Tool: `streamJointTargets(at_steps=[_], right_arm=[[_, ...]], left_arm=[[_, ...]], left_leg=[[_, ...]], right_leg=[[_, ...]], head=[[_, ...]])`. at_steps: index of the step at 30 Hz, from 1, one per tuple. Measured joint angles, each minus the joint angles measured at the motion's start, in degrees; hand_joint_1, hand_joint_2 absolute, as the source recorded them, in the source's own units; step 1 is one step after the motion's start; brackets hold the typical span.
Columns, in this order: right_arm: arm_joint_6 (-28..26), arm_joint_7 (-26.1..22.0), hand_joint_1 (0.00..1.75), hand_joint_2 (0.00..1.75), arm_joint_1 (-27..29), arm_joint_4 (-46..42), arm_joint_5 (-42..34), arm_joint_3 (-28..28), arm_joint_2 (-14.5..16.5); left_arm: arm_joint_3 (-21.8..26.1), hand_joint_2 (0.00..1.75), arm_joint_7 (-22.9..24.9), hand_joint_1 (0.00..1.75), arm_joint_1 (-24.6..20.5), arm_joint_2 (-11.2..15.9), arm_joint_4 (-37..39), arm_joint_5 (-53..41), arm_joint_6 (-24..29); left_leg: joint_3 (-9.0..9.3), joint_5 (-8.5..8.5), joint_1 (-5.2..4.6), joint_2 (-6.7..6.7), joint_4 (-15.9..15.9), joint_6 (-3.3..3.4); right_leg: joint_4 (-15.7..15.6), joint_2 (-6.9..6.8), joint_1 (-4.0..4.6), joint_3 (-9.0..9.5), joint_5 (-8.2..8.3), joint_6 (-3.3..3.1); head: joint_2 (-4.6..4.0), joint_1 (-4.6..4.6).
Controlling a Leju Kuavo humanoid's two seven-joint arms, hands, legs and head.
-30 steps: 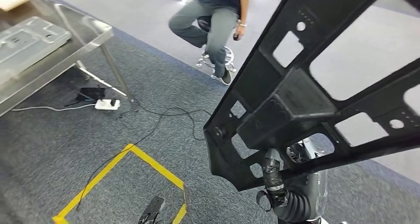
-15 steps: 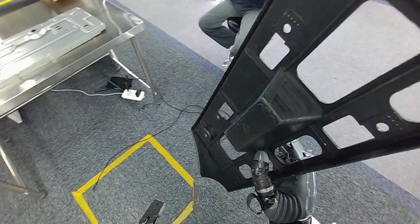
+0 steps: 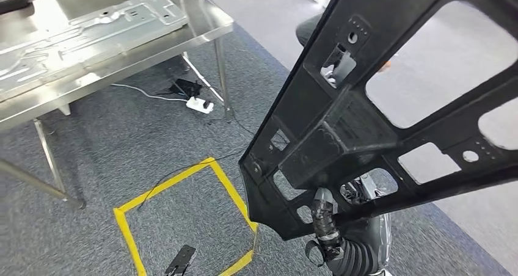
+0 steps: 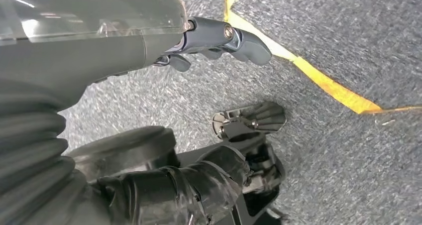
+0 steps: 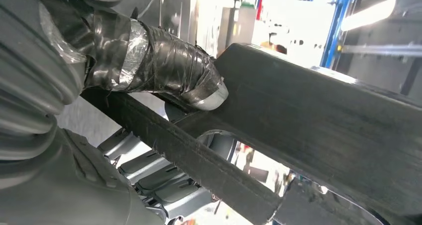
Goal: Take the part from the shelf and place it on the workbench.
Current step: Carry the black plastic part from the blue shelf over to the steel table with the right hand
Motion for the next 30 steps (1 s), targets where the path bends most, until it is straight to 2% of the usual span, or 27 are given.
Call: streamJointTargets(at_steps=[1,2,3,4,5,7,8,9,11,12,13,14,15,16,17,18,20,22,23,25,26,27,28,29,30], right_arm=[[0.0,-0.02,1.75,1.75,0.01,0.03,-0.04,0.0,0.01],[0.0,-0.03,1.75,1.75,0.0,0.05,-0.07,0.0,0.01],[0.0,-0.06,1.75,1.75,0.02,0.08,-0.14,0.0,0.01],[0.0,-0.09,1.75,1.75,0.04,0.11,-0.27,0.0,0.01],[0.0,-0.11,1.75,1.75,0.06,0.15,-0.45,0.0,0.0],[0.01,-0.17,1.75,1.75,0.0,0.2,-0.86,0.0,0.01],[0.01,-0.19,1.75,1.75,-0.06,0.2,-1.02,0.0,0.01],[0.02,-0.22,1.75,1.75,-0.09,0.2,-1.14,0.0,0.02],[0.02,-0.25,1.75,1.75,-0.05,0.2,-1.28,0.0,0.02],[0.02,-0.26,1.75,1.75,0.0,0.2,-1.33,0.0,0.02],[0.02,-0.26,1.75,1.75,0.03,0.2,-1.38,0.0,0.02],[0.02,-0.25,1.75,1.75,0.06,0.2,-1.43,0.0,0.02],[0.02,-0.25,1.75,1.75,0.06,0.2,-1.46,0.0,0.02],[0.02,-0.25,1.75,1.75,0.06,0.2,-1.51,0.0,0.02],[0.02,-0.25,1.75,1.75,0.05,0.2,-1.55,0.0,0.02],[0.02,-0.25,1.75,1.75,0.05,0.2,-1.61,0.0,0.02],[0.02,-0.25,1.75,1.75,0.03,0.2,-1.75,0.0,0.02],[0.01,-0.26,1.75,1.75,-0.01,0.2,-1.9,0.0,0.02],[0.01,-0.25,1.75,1.75,-0.06,0.2,-1.92,0.0,0.01],[0.01,-0.16,1.75,1.75,-0.08,0.2,-1.42,-0.05,0.0],[-0.01,-0.07,1.75,1.75,0.02,0.2,-0.91,-0.15,-0.01],[-0.02,0.02,1.75,1.75,0.26,0.2,-0.36,-0.3,-0.01],[-0.03,0.14,1.75,1.75,0.55,0.2,0.08,-0.48,-0.01],[-0.04,0.25,1.75,1.75,0.86,0.2,0.34,-0.62,-0.01],[-0.04,0.33,1.75,1.75,1.13,0.2,0.57,-0.74,-0.01]], left_arm=[[0.01,1.75,-0.1,0.0,0.02,0.01,0.05,0.05,0.01],[0.02,1.75,-0.22,0.0,0.05,0.02,0.1,0.08,0.03],[0.02,1.75,-0.31,0.0,-0.02,0.02,0.14,0.08,0.12],[0.02,1.75,-0.37,0.0,-0.1,0.03,0.19,0.02,0.28],[0.02,1.75,-0.38,0.0,-0.14,0.04,0.23,-0.09,0.51],[0.02,1.75,-0.23,0.0,-0.02,0.06,0.31,-0.41,0.92],[0.02,1.75,-0.1,0.0,0.14,0.06,0.35,-0.51,1.03],[0.02,1.75,0.02,0.0,0.25,0.05,0.39,-0.57,1.05],[0.02,1.75,0.14,0.0,0.19,0.01,0.43,-0.6,1.05],[0.02,1.75,0.13,0.0,0.08,-0.05,0.43,-0.62,1.04],[0.02,1.75,0.11,0.0,-0.02,-0.13,0.43,-0.63,1.02],[0.02,1.75,0.09,0.0,-0.03,-0.2,0.43,-0.63,1.01],[0.02,1.75,0.07,0.0,0.03,-0.25,0.44,-0.63,1.0],[0.02,1.75,0.07,0.0,0.11,-0.27,0.44,-0.65,1.0],[0.02,1.75,0.07,0.0,0.16,-0.27,0.45,-0.67,1.0],[0.02,1.75,0.07,0.0,0.11,-0.27,0.46,-0.69,1.0],[0.02,1.75,0.08,0.0,-0.08,-0.27,0.47,-0.72,1.01],[0.02,1.75,0.1,0.0,-0.03,-0.25,0.52,-0.7,1.07],[0.02,1.75,0.09,0.0,0.12,-0.23,0.56,-0.73,1.17],[0.02,1.75,-0.04,0.0,0.24,-0.21,0.63,-1.06,1.74],[0.02,1.75,-0.14,0.0,0.17,-0.22,0.64,-1.33,2.17],[0.02,1.75,-0.23,0.0,0.01,-0.26,0.64,-1.56,2.59],[0.02,1.75,-0.32,0.0,-0.14,-0.3,0.64,-1.72,2.92],[0.02,1.75,-0.35,0.0,-0.23,-0.33,0.64,-1.8,3.09],[0.02,1.75,-0.38,0.0,-0.24,-0.36,0.64,-1.84,3.2]], left_leg=[[0.08,-0.17,0.04,-0.91,0.23,-0.13],[0.07,-0.39,0.13,-1.78,0.54,-0.33],[-0.1,-0.65,0.11,-2.61,1.0,-0.62],[-0.33,-0.8,0.11,-3.38,1.3,-0.95],[-0.6,-0.88,0.15,-4.06,1.43,-1.3],[-0.96,-0.75,0.36,-5.21,1.31,-2.04],[-1.15,-0.87,0.38,-4.51,1.58,-2.33],[-1.66,-1.42,0.32,-2.99,2.59,-2.6],[-4.21,-4.03,0.19,1.06,7.66,-3.03],[-6.15,-5.66,0.26,2.19,11.31,-3.22],[-7.93,-6.8,0.39,2.65,14.59,-3.36],[-8.97,-7.02,0.49,2.88,16.4,-3.43],[-8.93,-6.25,0.57,3.08,16.19,-3.44],[-7.72,-4.63,0.6,3.45,13.81,-3.36],[-5.67,-2.71,0.56,4.27,9.97,-3.18],[-3.66,-1.48,0.24,5.43,6.36,-2.91],[-1.44,-0.59,-0.33,6.81,2.15,-2.23],[-1.34,-0.76,-0.64,6.06,1.54,-1.55],[-1.12,-0.67,-0.57,5.51,1.2,-1.23],[-0.44,-0.47,-0.25,4.51,0.41,-0.48],[-0.18,-0.41,-0.11,3.97,0.19,-0.21],[-0.08,-0.44,-0.12,3.39,0.13,0.01],[-0.04,-0.49,-0.16,2.84,0.16,0.17],[0.02,-0.58,-0.22,2.25,0.2,0.27],[0.12,-0.71,-0.26,1.75,0.28,0.33]], right_leg=[[-2.72,0.38,-0.12,0.71,2.29,0.03],[-6.36,1.58,-0.37,1.97,4.46,0.05],[-9.79,3.03,-0.6,3.17,5.96,0.08],[-12.12,4.25,-0.77,4.0,6.75,0.05],[-13.18,5.04,-0.78,4.37,6.75,-0.08],[-13.46,4.16,-0.58,4.75,6.7,-0.65],[-13.68,3.46,-0.55,5.08,6.78,-1.02],[-13.92,2.71,-0.57,5.43,6.85,-1.4],[-14.23,1.0,-0.44,5.91,6.8,-1.99],[-14.25,0.08,-0.28,6.03,6.66,-2.2],[-14.24,-0.87,-0.14,6.14,6.51,-2.34],[-14.24,-1.79,-0.05,6.27,6.33,-2.4],[-14.24,-2.62,0.01,6.46,6.13,-2.39],[-14.24,-3.38,0.05,6.72,5.9,-2.31],[-14.24,-4.08,0.07,7.06,5.65,-2.18],[-14.24,-4.71,0.21,7.36,5.37,-1.95],[-14.31,-5.78,0.45,7.81,4.91,-1.38],[-14.72,-6.72,0.58,8.26,4.69,-0.73],[-14.78,-6.41,0.49,8.5,4.51,-0.4],[-12.55,-3.65,0.22,7.78,2.94,0.05],[-9.56,-1.87,0.1,6.32,1.46,0.13],[-5.75,-0.73,0.12,4.26,-0.15,0.13],[-1.97,-0.27,0.16,2.02,-1.38,0.15],[0.56,-0.1,0.21,0.25,-1.66,0.16],[1.0,-0.03,0.23,-0.6,-0.77,0.13]], head=[[0.0,0.01],[0.0,0.02],[0.0,0.02],[0.0,0.02],[0.0,0.02],[0.0,0.02],[0.0,-0.02],[0.0,-0.21],[0.0,-0.53],[0.0,-0.66],[0.0,-0.65],[0.0,-0.66],[0.0,-0.66],[0.0,-0.67],[0.0,-0.68],[0.0,-0.67],[0.0,-0.61],[0.0,-0.6],[0.0,-0.58],[0.0,-0.44],[0.0,-0.31],[0.0,-0.21],[0.0,-0.14],[0.0,-0.1],[0.0,-0.09]])
